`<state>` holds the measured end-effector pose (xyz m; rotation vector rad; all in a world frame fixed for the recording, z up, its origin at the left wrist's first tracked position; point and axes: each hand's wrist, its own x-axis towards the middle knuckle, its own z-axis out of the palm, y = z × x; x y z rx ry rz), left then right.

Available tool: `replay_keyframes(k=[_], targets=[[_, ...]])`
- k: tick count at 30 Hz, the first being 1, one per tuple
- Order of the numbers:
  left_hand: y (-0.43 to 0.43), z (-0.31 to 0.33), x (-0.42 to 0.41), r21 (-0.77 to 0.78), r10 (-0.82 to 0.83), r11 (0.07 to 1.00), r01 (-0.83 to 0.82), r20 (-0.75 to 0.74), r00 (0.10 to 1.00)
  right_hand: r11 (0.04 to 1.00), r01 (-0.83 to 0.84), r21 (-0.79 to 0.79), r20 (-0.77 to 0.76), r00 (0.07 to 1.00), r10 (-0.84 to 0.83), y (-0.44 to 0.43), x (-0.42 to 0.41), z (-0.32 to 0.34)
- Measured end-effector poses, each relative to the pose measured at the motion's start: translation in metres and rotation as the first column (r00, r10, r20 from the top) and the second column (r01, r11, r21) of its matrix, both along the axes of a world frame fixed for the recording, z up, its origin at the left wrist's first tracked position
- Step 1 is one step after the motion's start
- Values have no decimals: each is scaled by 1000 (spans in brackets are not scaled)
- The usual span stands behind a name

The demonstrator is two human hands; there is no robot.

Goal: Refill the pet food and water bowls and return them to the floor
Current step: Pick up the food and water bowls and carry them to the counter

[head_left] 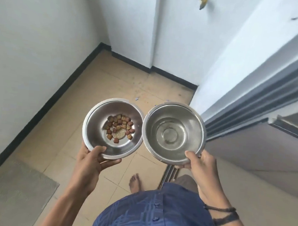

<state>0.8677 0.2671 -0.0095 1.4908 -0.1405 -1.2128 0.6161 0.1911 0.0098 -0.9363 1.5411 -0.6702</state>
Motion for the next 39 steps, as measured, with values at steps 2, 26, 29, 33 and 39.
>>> replay_keyframes(k=[2,26,29,33,39], targets=[[-12,0,-20,-7,-70,998,70,1,998,997,82,-8,2,997,-82,6,-25,1],[-82,36,-399,-69,-438,896,440,43,898,895,417,-158,-24,905,-425,17,-416,42],[-99,45,-441,-101,-487,866,490,52,872,864,480,-150,-3,874,-486,11,-455,42],[-125,51,-497,-155,-549,821,550,53,834,807,570,-156,21,818,-574,-1,-503,41],[-168,43,-580,-153,-538,830,536,36,842,747,654,-118,98,756,-647,-34,-576,39]])
